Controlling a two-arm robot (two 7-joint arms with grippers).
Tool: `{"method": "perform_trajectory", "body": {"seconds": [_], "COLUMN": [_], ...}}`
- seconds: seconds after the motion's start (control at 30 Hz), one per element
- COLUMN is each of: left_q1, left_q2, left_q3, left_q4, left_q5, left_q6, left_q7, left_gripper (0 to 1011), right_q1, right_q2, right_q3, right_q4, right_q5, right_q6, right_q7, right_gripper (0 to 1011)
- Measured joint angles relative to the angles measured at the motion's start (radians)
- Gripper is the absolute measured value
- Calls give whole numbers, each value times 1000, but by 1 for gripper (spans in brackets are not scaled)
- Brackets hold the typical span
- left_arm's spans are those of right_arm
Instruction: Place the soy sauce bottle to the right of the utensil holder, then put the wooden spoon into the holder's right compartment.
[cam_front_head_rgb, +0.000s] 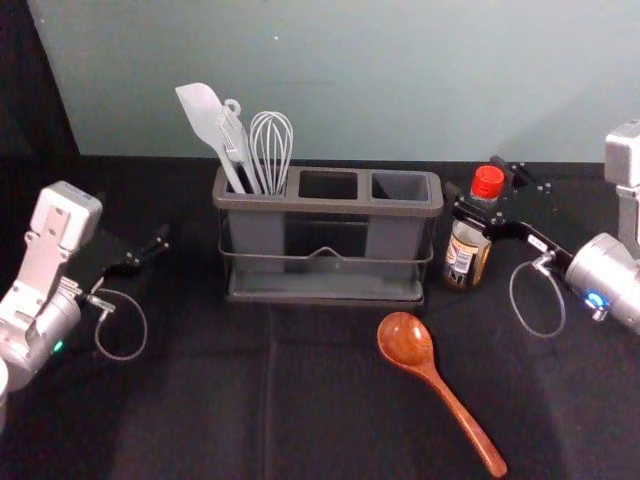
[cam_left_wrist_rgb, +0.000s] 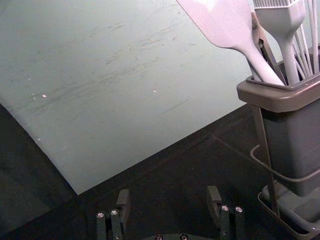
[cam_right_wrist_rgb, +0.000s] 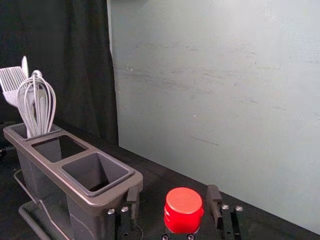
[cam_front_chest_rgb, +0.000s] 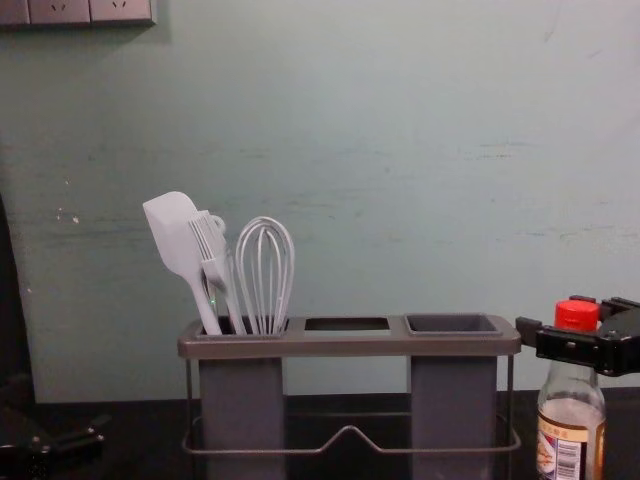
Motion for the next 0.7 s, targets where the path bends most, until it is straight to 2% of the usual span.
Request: {"method": "perform_trajectory", "body": {"seconds": [0.2,0.3,0.53,0.7], "left_q1": [0,0,0,0], "left_q2": [0,0,0,0], "left_q3": [0,0,0,0], "left_q4": [0,0,0,0], "left_q5": [0,0,0,0], "left_q6": [0,0,0,0], "left_q7": [0,0,0,0], "left_gripper": [1005,1005,1005,1005], "right_q1": [0,0,-30,-75], "right_q2": [0,0,16,45], "right_q3": [0,0,15,39], "right_q4": [-1,-1,-59,-146], "right_q5": [0,0,-4,1], "right_q6": [0,0,-2,25], "right_q7": [0,0,-16,-30], "right_gripper": [1002,1000,1002,1000]}}
